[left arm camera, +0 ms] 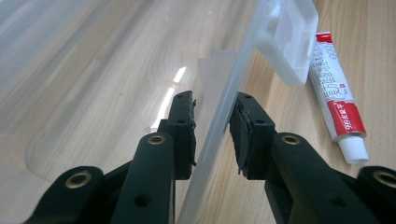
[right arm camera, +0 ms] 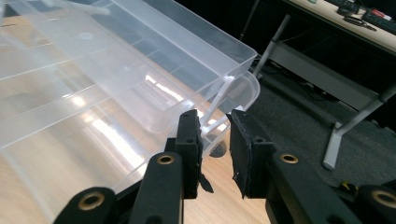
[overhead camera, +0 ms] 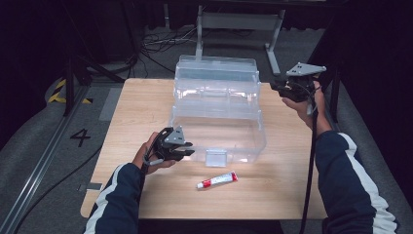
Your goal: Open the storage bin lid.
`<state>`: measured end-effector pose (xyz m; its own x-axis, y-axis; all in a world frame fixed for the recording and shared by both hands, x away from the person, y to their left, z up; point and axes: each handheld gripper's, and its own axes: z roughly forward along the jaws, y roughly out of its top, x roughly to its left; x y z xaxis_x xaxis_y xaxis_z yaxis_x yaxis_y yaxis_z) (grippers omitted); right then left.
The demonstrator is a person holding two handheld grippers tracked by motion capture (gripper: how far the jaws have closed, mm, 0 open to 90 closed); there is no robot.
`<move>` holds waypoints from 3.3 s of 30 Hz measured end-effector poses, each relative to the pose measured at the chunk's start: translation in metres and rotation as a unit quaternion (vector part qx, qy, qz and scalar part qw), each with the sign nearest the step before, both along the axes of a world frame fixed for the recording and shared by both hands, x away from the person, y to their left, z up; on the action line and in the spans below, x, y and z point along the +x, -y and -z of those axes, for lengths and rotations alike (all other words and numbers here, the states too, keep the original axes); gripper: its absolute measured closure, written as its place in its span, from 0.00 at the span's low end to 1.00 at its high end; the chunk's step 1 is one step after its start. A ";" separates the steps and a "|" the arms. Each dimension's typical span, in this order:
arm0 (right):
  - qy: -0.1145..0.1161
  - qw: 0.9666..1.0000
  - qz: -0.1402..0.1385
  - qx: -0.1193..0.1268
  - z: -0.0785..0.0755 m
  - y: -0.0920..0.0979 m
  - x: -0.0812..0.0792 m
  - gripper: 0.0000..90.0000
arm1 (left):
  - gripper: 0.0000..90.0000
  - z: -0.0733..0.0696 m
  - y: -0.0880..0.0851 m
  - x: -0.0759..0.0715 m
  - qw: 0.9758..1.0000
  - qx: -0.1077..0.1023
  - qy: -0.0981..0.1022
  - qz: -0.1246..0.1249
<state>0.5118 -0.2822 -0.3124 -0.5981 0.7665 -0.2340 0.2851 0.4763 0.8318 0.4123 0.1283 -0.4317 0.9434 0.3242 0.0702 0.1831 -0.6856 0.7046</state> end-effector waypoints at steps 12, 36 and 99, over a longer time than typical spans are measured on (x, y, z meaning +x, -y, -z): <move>0.010 0.999 -0.046 -0.002 0.001 0.004 -0.041 0.81 | 0.79 0.000 0.004 0.000 1.000 -0.002 0.005 0.001; -0.027 0.988 -0.149 0.001 0.043 -0.005 -0.118 0.76 | 0.79 0.000 0.009 -0.001 1.000 -0.003 0.008 -0.008; -0.178 0.918 -0.322 -0.151 0.158 -0.148 -0.158 0.57 | 0.29 0.025 -0.075 -0.064 0.990 0.018 -0.007 -0.140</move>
